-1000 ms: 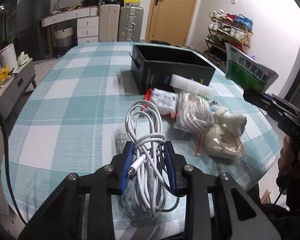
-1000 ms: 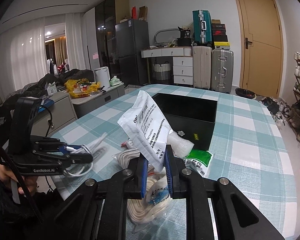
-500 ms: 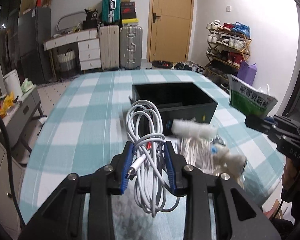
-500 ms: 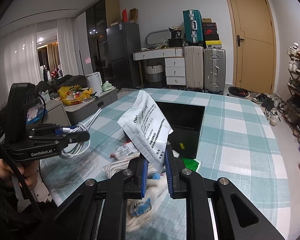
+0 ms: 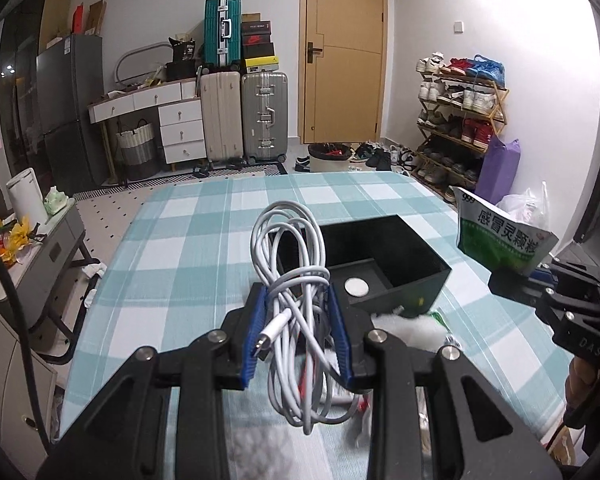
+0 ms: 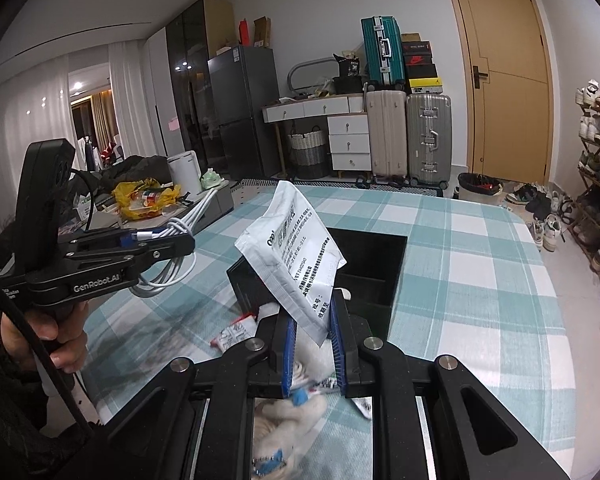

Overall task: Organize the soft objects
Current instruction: 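Carry the cable with the left gripper and the sachet with the right gripper into the black box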

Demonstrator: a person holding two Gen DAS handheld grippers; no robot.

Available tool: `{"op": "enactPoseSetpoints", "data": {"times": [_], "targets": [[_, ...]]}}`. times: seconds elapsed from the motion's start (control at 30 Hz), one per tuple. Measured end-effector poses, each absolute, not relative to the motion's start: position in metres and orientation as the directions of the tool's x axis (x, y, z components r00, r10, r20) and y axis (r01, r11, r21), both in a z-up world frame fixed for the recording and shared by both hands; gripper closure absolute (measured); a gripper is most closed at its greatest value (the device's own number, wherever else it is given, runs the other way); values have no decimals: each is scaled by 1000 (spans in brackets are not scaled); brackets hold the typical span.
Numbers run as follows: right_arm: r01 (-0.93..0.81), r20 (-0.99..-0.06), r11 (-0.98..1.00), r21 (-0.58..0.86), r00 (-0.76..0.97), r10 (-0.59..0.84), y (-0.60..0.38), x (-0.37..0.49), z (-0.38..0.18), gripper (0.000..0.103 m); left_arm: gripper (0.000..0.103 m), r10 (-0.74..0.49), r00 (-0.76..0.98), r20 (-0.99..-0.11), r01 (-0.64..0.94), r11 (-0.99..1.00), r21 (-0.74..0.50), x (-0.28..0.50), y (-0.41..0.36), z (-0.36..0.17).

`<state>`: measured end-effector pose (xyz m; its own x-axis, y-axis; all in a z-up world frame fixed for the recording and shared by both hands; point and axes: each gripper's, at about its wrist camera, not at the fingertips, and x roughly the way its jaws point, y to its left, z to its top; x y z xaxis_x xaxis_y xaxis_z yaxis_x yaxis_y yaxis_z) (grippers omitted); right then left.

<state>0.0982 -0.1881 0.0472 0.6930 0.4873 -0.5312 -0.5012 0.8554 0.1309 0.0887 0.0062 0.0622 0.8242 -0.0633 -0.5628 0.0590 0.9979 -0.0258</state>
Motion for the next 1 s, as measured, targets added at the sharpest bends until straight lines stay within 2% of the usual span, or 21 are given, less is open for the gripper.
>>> {"op": "enactPoseSetpoints", "data": {"times": [1.0], "targets": [[-476,-625,867,150,634,456,-175,184,23,87,73,-131,781,-611,112,991,-69,175,-20,36]]}}
